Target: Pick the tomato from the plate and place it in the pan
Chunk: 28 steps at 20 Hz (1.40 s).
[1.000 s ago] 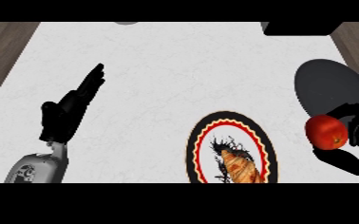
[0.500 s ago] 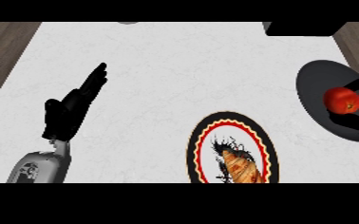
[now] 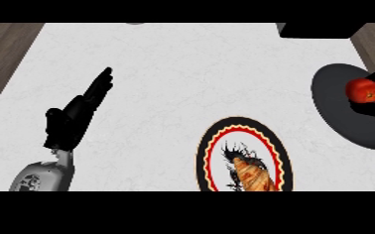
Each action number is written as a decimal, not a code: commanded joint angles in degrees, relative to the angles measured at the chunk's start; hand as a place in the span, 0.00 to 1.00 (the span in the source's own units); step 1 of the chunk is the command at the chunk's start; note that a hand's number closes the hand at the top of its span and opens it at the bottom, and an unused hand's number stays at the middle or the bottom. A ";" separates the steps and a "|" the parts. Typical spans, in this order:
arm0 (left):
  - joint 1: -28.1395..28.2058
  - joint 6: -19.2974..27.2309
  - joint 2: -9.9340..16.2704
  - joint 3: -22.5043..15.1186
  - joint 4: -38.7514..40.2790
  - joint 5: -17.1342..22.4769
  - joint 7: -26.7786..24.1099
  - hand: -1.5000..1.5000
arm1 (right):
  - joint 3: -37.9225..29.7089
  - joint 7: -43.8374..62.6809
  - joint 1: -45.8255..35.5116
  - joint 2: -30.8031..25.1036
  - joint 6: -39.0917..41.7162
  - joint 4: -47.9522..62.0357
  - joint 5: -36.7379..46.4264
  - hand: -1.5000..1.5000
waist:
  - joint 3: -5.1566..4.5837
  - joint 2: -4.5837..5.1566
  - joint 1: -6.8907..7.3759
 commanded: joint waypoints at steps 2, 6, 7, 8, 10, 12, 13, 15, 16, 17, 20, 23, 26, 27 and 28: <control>-0.55 0.78 -2.03 -1.06 -1.46 -1.65 1.87 0.50 | -2.80 -9.23 -7.58 -0.62 -3.17 15.98 -0.07 1.00 | 0.02 0.06 0.10; -1.13 0.07 -1.39 -0.73 0.96 -1.52 -0.70 0.50 | 0.15 7.41 -8.71 -4.57 3.45 22.48 4.09 0.00 | -0.02 0.74 1.64; -0.32 -1.58 -0.06 -0.49 0.31 -0.98 -1.11 0.50 | 1.39 8.49 -10.51 -4.30 4.13 23.92 5.43 0.00 | 0.01 0.65 2.02; -2.68 -2.75 0.31 -0.20 -0.87 0.49 2.03 0.50 | 0.05 5.97 -10.73 -5.34 6.20 25.88 4.16 0.00 | 0.19 0.91 2.27; -2.69 -0.84 -1.10 0.34 3.17 -1.10 -2.48 0.50 | -0.74 3.23 -12.95 -5.18 8.57 27.68 3.29 0.00 | 0.19 1.02 1.84; -0.40 -1.55 -0.61 0.16 1.32 -0.74 -1.85 0.50 | -2.45 1.61 -14.41 -6.02 9.48 28.52 1.84 0.00 | 0.24 0.95 2.22; -3.51 -0.22 -1.15 0.46 -0.15 -0.68 2.88 0.50 | -3.57 -2.11 -11.90 -4.72 9.63 28.73 0.48 0.00 | 0.31 0.90 1.75; -4.58 -0.97 -2.12 -0.43 0.96 -0.25 1.34 0.50 | -6.17 -3.04 -14.13 -4.53 10.17 28.02 -2.14 0.00 | 0.44 1.33 2.18; -1.69 -0.91 -1.11 -0.38 -0.49 -1.22 -0.53 0.50 | -7.72 -2.80 -15.32 -4.69 12.02 28.11 -3.87 0.00 | 0.38 1.04 2.55; -0.54 -1.42 -1.32 -0.14 2.76 -0.98 -2.69 0.50 | -9.47 -5.52 -14.26 -3.77 13.06 27.98 -5.85 0.00 | 0.39 1.29 2.05; -2.11 -0.49 -1.51 -0.01 1.77 -1.53 -1.12 0.50 | -14.14 -9.04 -15.42 -5.73 16.42 27.16 -10.65 0.00 | 0.43 1.14 1.68; -2.37 0.15 -2.29 -0.79 0.90 -2.13 -0.21 0.50 | -18.15 -11.86 -13.82 -4.42 19.51 28.64 -14.87 0.00 | 0.45 1.14 1.60; -0.73 -2.09 -0.29 1.00 0.42 -0.09 -0.52 0.50 | -20.20 -12.47 -12.35 -9.47 29.62 29.90 -17.26 0.00 | 0.37 0.95 1.41; -1.29 0.16 -2.20 -0.86 -1.53 -1.90 1.51 0.50 | -20.64 -13.17 -11.45 -10.55 33.53 30.30 -17.88 0.00 | 0.45 0.82 1.21; -1.35 -0.45 -1.83 -0.52 -0.87 -1.61 0.73 0.50 | -20.47 -13.94 -10.55 -9.84 34.27 30.90 -17.73 0.00 | 0.41 0.96 1.36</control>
